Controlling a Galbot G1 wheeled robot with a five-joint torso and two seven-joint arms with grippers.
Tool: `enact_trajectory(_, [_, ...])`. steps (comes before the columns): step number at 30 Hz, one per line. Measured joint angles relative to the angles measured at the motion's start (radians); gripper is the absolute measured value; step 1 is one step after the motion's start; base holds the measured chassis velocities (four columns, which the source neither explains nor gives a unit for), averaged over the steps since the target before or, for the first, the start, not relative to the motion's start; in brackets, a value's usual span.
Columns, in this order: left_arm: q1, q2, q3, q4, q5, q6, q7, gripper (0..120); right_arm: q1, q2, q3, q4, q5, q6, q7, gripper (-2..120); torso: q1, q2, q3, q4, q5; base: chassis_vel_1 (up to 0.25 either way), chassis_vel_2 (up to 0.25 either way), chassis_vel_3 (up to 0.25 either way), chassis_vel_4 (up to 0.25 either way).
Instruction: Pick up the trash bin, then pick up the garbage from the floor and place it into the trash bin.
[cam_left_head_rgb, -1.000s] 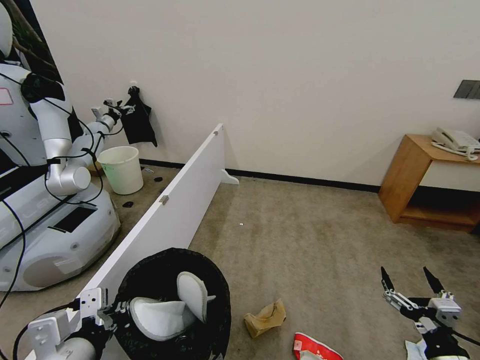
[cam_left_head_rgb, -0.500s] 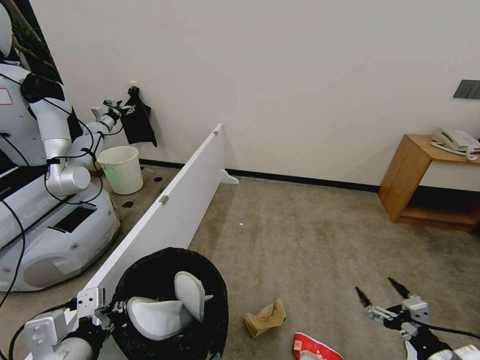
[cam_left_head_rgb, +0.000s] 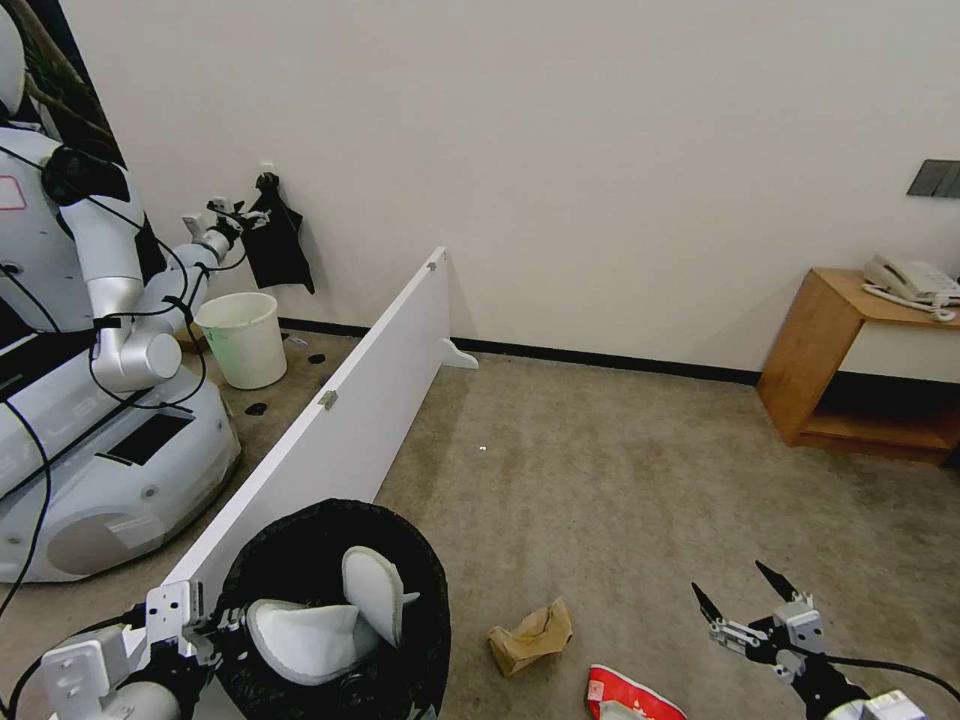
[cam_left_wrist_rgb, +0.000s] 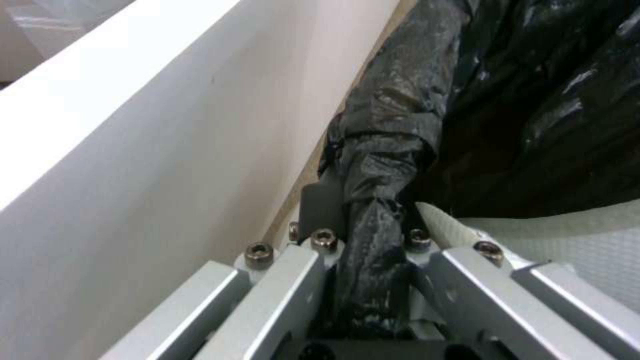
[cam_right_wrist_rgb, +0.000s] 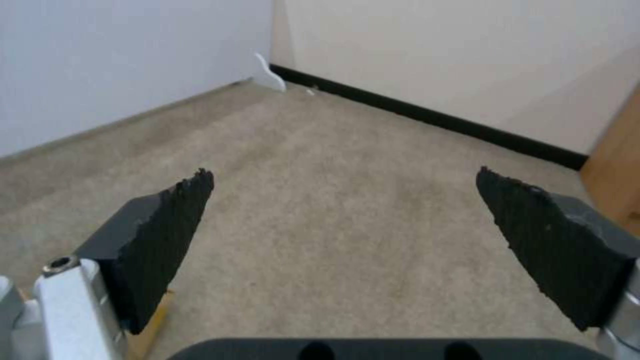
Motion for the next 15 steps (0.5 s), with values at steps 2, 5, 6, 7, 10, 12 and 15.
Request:
enact_trajectory(2, [0.000,-0.002,0.002,0.000,0.002,0.000,0.000,1,0.001,0.008,0.003,-0.005,-0.002,0.002,-0.010,100,0.000,0.000,0.000,0.0000,0.0001,0.000,0.000,0.000,0.000])
enact_trajectory(5, [0.004,-0.002,0.001,0.000,0.003,0.000,0.000,1,-0.002,0.012,0.020,-0.011,-0.005,0.003,-0.031,100,0.000,0.000,0.000,0.0000,0.0001,0.000,0.000,0.000,0.000])
enact_trajectory(6, [0.004,-0.002,0.001,0.000,0.003,0.000,0.000,1,-0.002,0.012,0.020,-0.011,-0.005,0.003,-0.031,100,0.000,0.000,0.000,0.0000,0.0001,0.000,0.000,0.000,0.000])
enact_trajectory(7, [0.005,-0.002,0.001,0.000,0.003,0.000,0.000,1,-0.003,0.012,0.021,-0.008,-0.004,0.003,-0.032,100,0.000,0.000,0.000,0.0000,0.0000,0.000,0.000,0.000,0.000])
enact_trajectory(10, [0.008,-0.001,0.000,0.000,0.003,0.000,0.000,1,-0.005,0.016,0.021,-0.005,-0.004,0.002,-0.035,100,0.000,0.000,0.000,0.0001,0.0001,0.000,0.000,0.000,0.000])
enact_trajectory(12, [0.010,0.000,-0.001,0.000,0.003,0.000,0.000,1,-0.007,0.017,0.022,-0.003,-0.004,0.002,-0.037,100,0.000,0.000,0.000,0.0001,0.0001,0.041,-0.035,-0.050,0.047])
enact_trajectory(15, [0.011,0.001,-0.002,0.000,0.003,0.000,0.000,1,-0.009,0.018,0.023,-0.001,-0.004,0.002,-0.042,100,0.000,0.000,0.000,0.0001,0.0000,0.051,-0.070,-0.054,0.069])
